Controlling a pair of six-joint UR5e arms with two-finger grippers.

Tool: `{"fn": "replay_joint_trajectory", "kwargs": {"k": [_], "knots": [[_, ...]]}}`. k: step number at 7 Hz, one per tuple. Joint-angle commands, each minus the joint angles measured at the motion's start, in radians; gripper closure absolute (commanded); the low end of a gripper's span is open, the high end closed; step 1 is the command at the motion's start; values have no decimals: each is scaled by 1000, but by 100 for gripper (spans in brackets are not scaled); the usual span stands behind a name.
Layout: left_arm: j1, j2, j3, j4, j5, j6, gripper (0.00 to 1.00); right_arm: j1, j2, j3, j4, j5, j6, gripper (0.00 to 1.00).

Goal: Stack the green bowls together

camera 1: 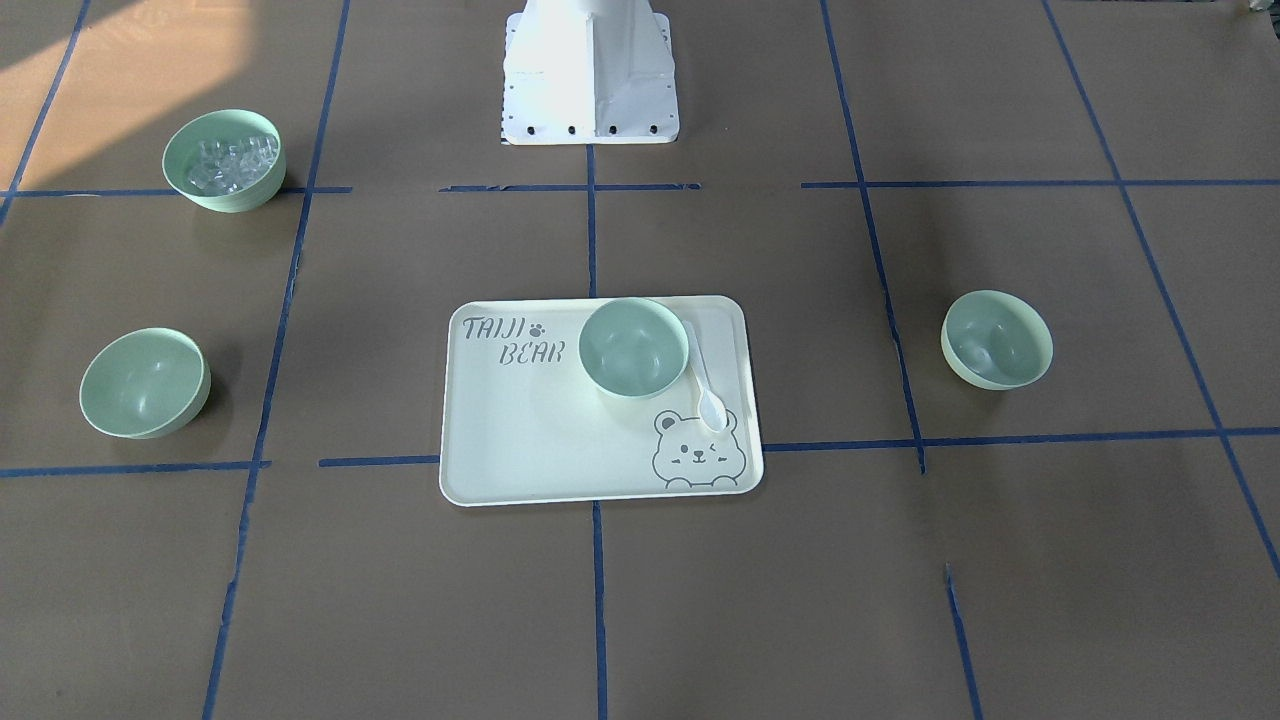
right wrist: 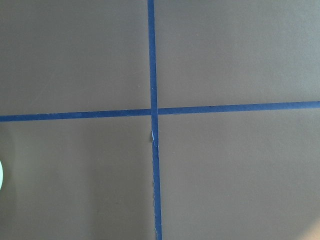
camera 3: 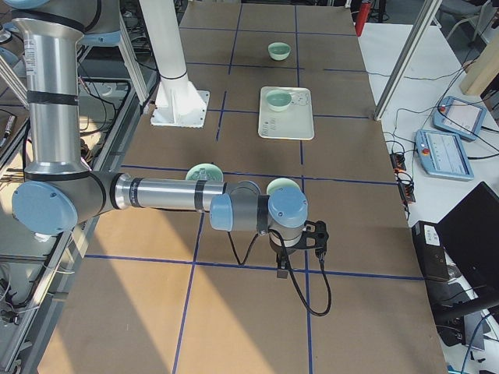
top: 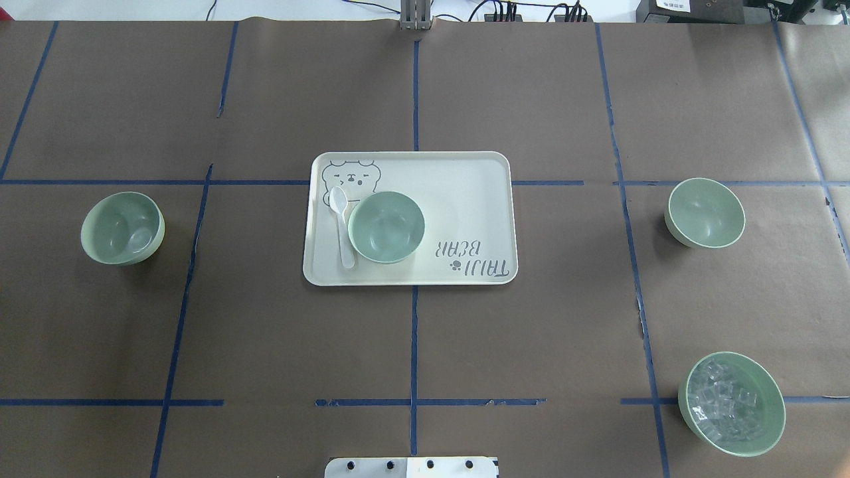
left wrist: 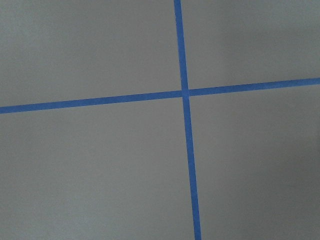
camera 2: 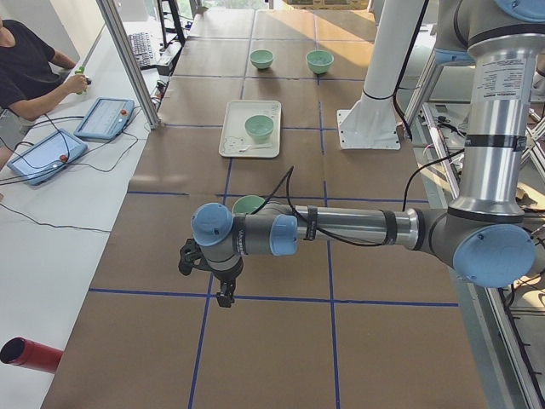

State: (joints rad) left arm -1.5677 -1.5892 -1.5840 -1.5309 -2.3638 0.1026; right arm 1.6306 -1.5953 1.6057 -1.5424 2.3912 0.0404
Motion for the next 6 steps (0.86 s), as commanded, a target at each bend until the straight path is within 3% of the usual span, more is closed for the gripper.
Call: {"fn": "replay_joint_trajectory", "kwargs": {"k": [1, 4, 6], "knots": [[0, -5, -4, 0, 0, -1, 0, -2, 4, 0, 1, 3, 1, 0], [12, -17, -63, -64, -9, -74, 0, -5, 11, 11, 1, 29, 3, 0], [101, 6, -63, -248, -14, -308, 0, -26, 11, 10, 1, 29, 4, 0]]}}
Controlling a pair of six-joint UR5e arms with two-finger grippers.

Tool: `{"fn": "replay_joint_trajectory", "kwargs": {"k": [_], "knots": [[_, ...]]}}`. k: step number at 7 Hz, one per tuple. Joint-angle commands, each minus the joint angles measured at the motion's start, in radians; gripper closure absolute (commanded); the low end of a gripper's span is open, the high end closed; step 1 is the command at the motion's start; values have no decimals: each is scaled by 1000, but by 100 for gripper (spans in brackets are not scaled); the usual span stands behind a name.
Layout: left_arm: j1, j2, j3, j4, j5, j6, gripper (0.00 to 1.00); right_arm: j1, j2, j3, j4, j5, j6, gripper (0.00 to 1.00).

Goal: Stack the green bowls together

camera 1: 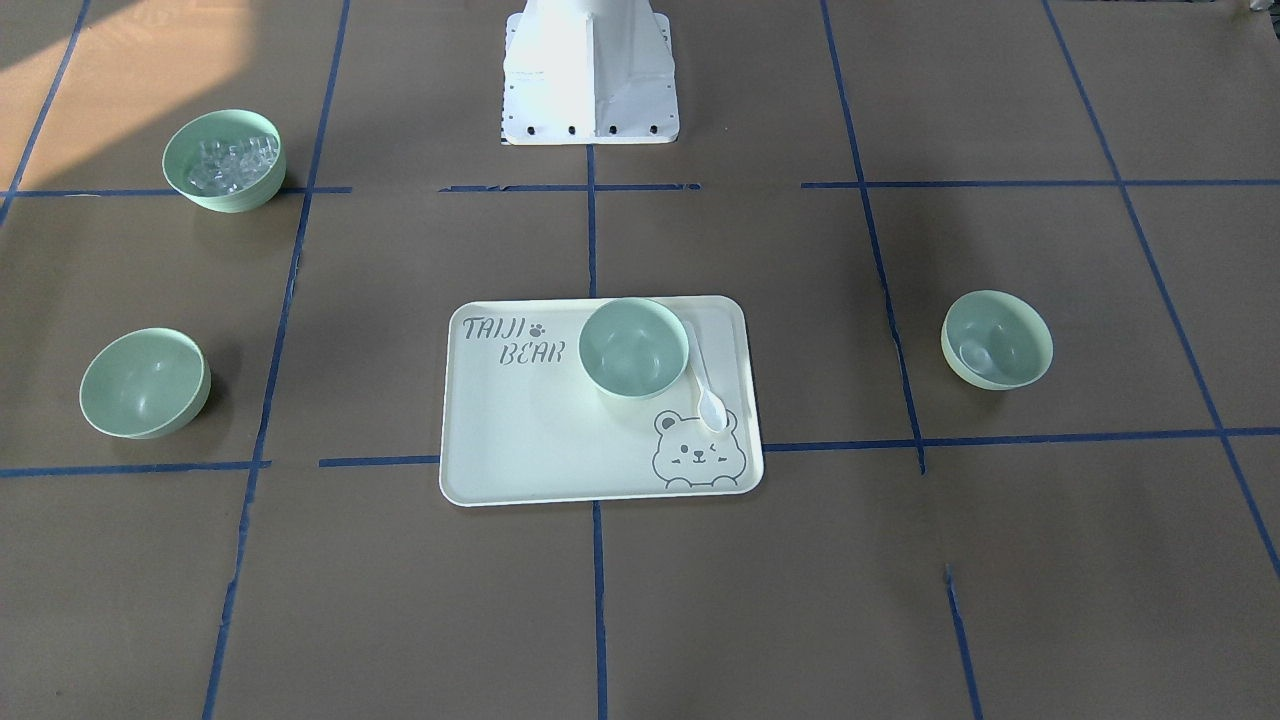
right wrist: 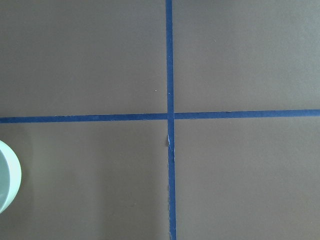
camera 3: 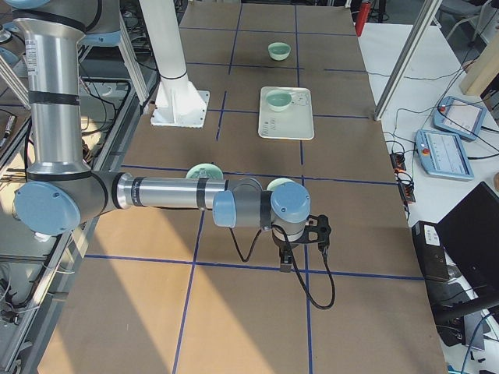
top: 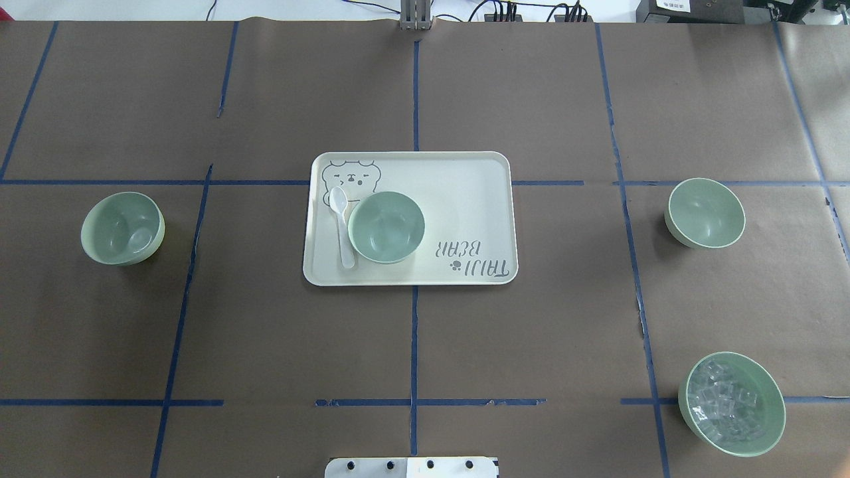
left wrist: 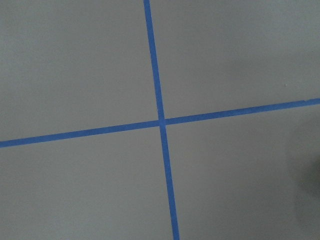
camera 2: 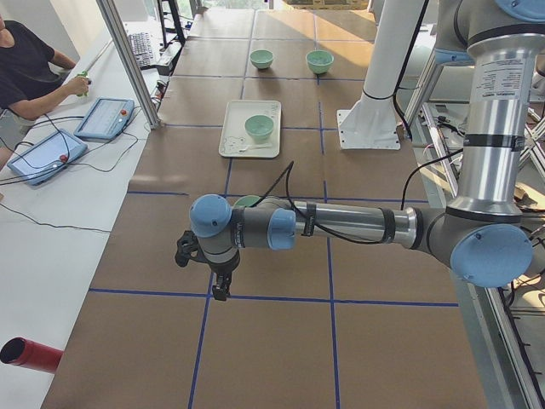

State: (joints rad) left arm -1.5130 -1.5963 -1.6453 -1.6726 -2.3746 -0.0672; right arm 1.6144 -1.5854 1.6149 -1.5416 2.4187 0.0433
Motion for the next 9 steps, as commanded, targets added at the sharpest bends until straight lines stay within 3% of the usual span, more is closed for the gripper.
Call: {"fn": "replay_joint_trajectory", "kwargs": {"k": [1, 3, 4, 7, 8, 9], "knots": [[118, 50, -2, -224, -11, -255, 0, -17, 1, 2, 0, 2, 1, 0], [261, 82, -1, -490, -3, -578, 0, -25, 4, 29, 8, -1, 1, 0], [337, 84, 4, -565, 18, -688, 0, -24, 18, 45, 5, 0, 1, 0], [529, 64, 12, -628, 219, -872, 0, -42, 16, 63, 15, 13, 141, 0], [577, 40, 16, -630, 271, -948, 3, -60, 16, 89, 35, 28, 159, 0], [586, 35, 28, -631, 276, -956, 12, -77, 18, 98, 35, 30, 167, 0]]}}
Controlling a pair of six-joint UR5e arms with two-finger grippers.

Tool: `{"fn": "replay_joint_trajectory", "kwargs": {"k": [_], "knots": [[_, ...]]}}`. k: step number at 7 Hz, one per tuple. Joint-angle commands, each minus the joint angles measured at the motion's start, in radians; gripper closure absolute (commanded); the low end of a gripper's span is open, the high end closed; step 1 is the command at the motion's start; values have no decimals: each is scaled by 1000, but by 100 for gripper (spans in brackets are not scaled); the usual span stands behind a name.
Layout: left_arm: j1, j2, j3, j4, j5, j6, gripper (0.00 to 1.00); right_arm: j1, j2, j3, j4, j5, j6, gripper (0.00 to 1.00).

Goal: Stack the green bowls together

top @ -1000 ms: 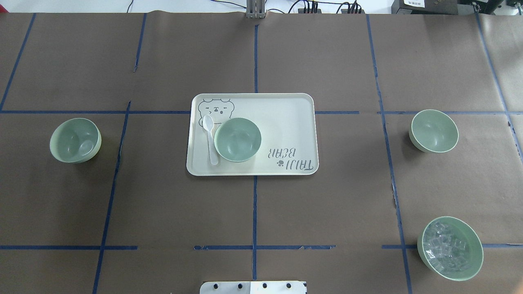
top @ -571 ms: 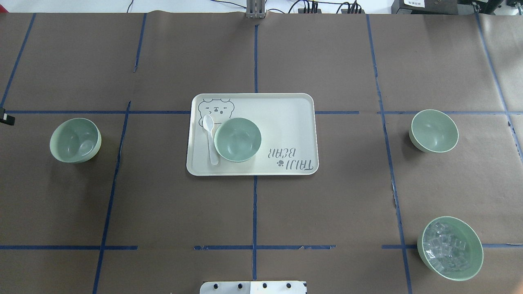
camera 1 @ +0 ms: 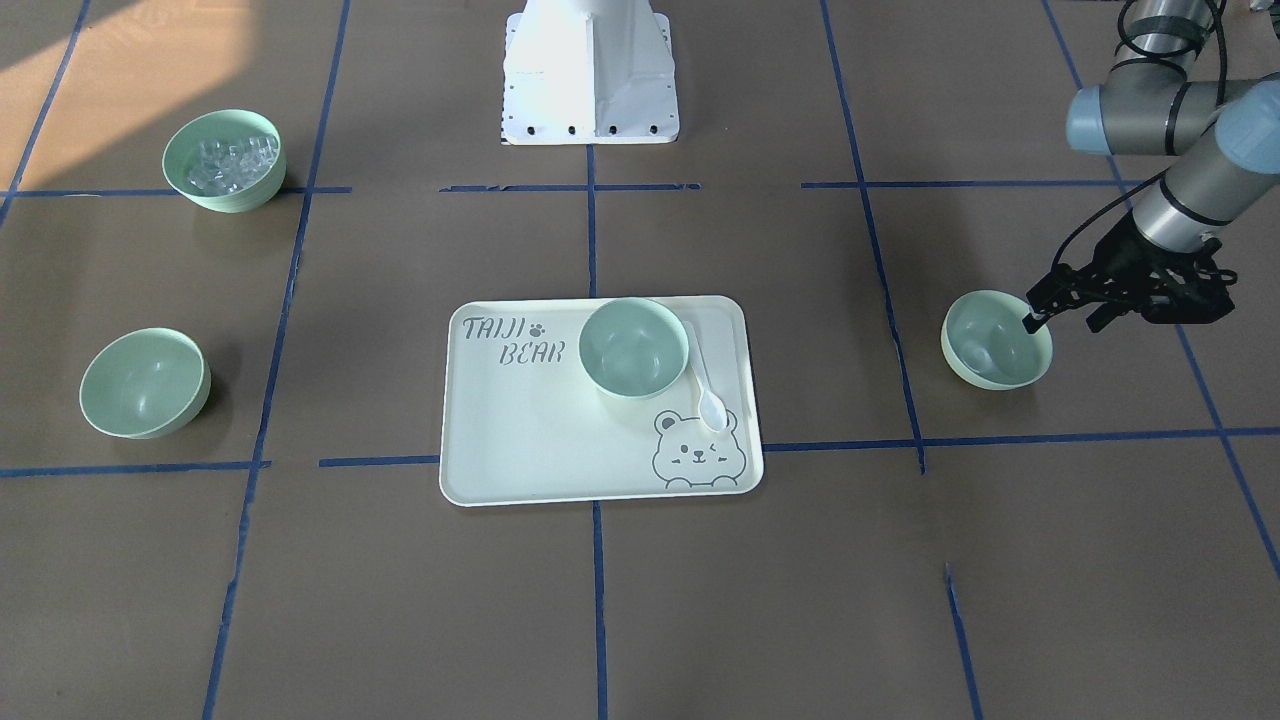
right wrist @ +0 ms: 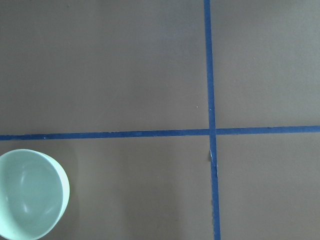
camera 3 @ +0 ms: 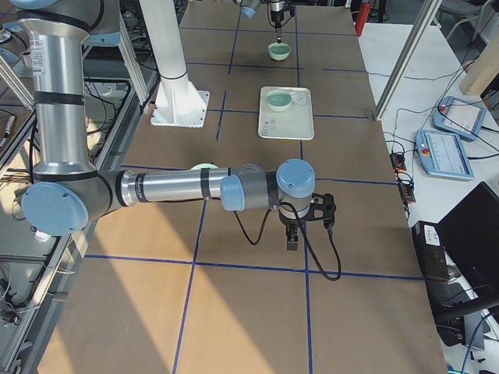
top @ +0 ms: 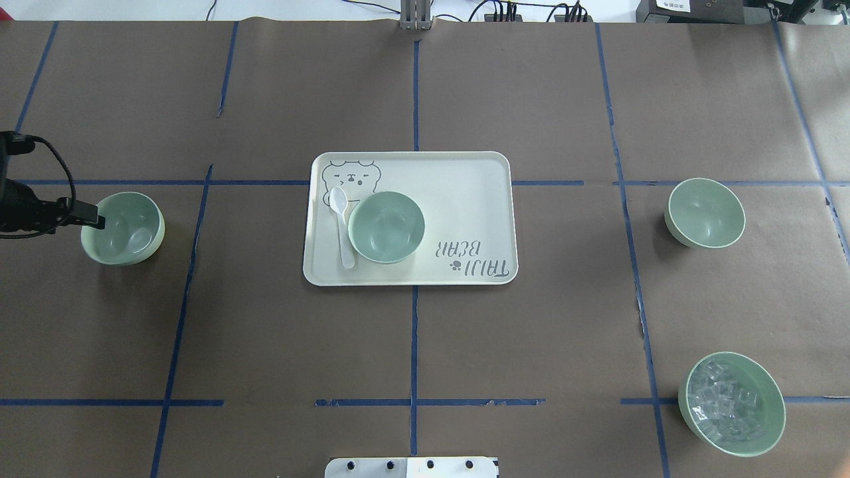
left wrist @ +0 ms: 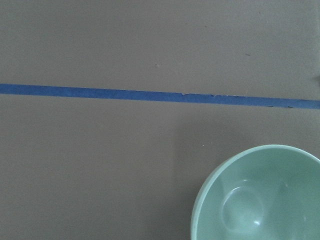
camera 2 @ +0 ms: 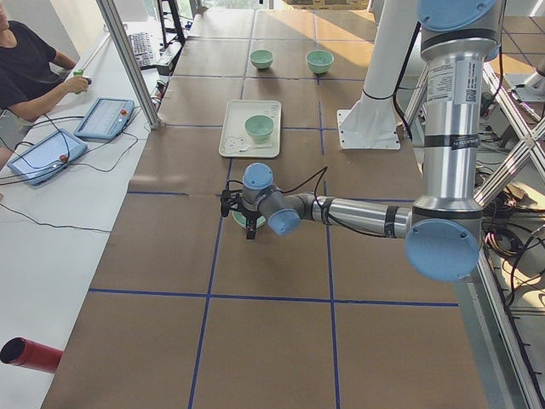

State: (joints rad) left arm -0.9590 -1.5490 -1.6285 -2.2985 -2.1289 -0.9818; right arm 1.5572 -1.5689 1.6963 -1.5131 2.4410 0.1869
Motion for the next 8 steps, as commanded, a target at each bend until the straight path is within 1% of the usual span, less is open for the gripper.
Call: {"fn": "replay_joint_trajectory", "kwargs": {"k": [1, 2, 3, 4, 5, 6, 7, 8], "knots": [[32, -13, 18, -7, 30, -41, 21, -43, 3, 28, 8, 4, 76, 0], [34, -13, 16, -9, 30, -37, 31, -55, 6, 64, 11, 4, 133, 0], [34, -13, 19, -9, 30, -35, 38, -63, 6, 84, 11, 7, 141, 0], [36, -11, 22, -7, 32, -34, 42, -78, 7, 92, 11, 15, 143, 0], [36, -11, 29, -7, 32, -35, 54, -98, 12, 94, 11, 21, 146, 0], [36, -11, 27, -7, 30, -34, 73, -138, 26, 109, 16, 18, 257, 0], [36, -11, 26, -7, 30, -32, 100, -176, 42, 140, 16, 15, 343, 0], [34, -10, 22, -7, 30, -32, 100, -195, 44, 152, 16, 13, 358, 0]]}}
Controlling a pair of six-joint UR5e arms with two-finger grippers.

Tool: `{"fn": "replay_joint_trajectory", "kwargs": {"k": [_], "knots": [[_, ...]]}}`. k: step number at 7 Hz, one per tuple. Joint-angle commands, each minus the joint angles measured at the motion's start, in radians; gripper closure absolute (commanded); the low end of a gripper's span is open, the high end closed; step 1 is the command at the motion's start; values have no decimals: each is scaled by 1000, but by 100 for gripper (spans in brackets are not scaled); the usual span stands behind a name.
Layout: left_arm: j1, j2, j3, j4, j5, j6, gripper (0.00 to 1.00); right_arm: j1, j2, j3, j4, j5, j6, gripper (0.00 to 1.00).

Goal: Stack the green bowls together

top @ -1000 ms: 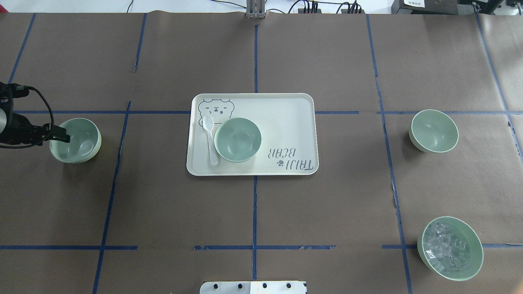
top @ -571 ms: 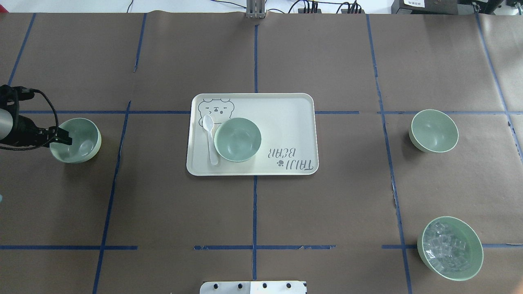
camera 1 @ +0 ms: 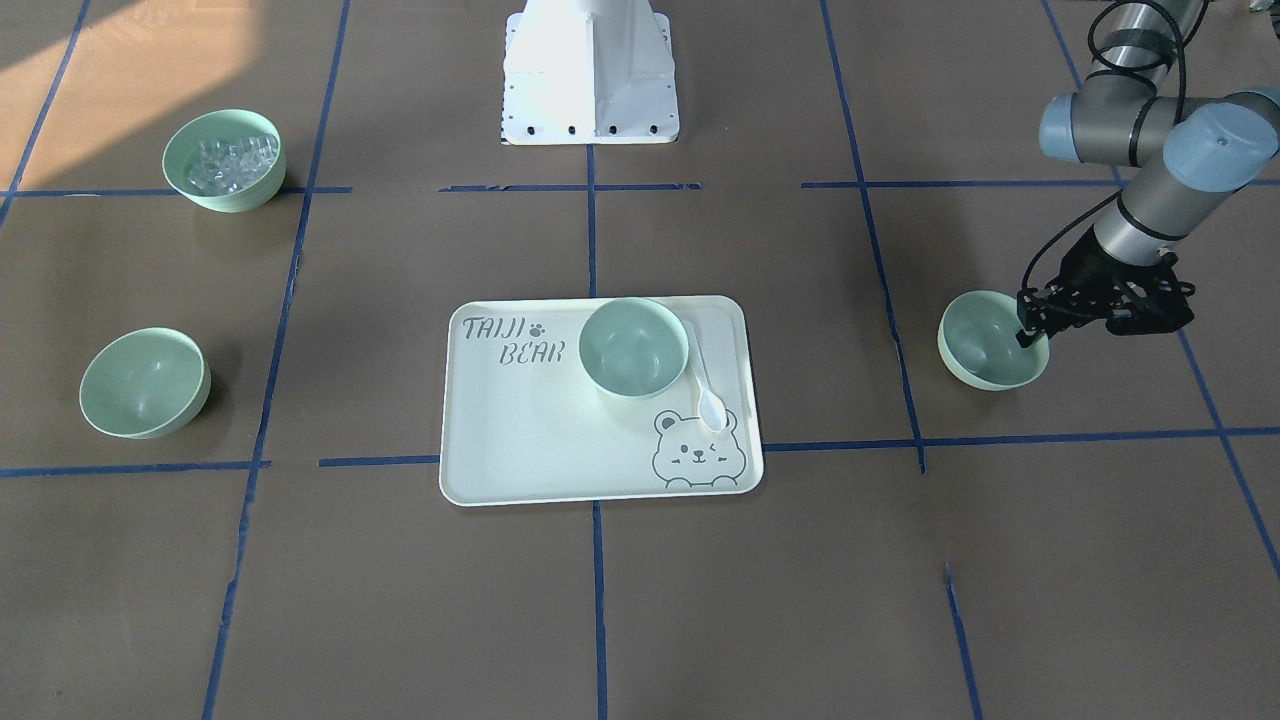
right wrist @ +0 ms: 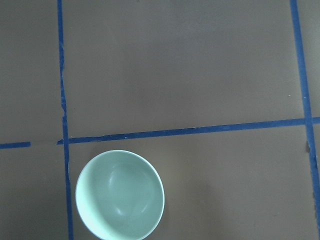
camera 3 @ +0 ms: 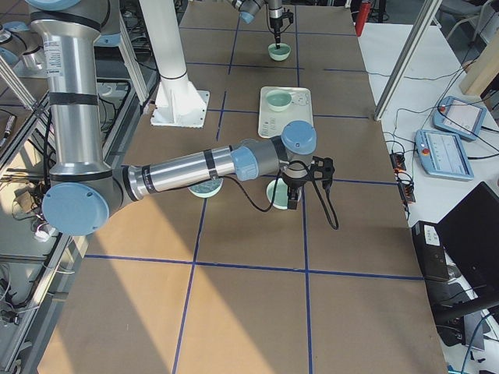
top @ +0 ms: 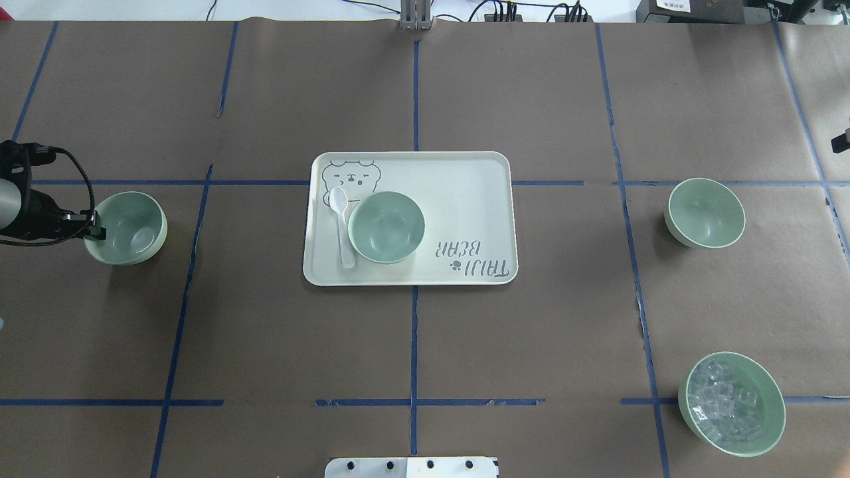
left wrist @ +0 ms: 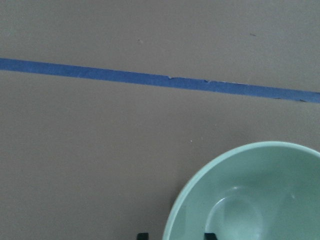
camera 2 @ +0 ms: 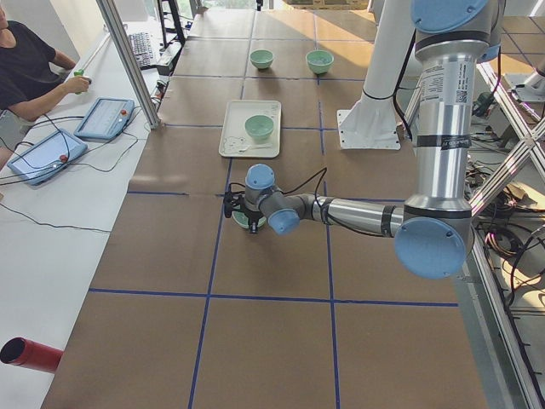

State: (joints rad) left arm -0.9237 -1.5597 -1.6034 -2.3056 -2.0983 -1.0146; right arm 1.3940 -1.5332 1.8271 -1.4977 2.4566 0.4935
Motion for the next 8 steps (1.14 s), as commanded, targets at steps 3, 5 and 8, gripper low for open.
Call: {"fn": "replay_joint_trajectory", "kwargs": {"k": [3, 5, 8], "knots": [[-42, 23, -98, 31, -163, -4, 100, -140, 7, 24, 57, -81, 144, 0], [-81, -8, -200, 181, -180, -16, 100, -234, -36, -20, 237, -169, 230, 0], [-80, -88, -239, 235, -172, -178, 100, -314, -36, -199, 472, -240, 249, 0]]}}
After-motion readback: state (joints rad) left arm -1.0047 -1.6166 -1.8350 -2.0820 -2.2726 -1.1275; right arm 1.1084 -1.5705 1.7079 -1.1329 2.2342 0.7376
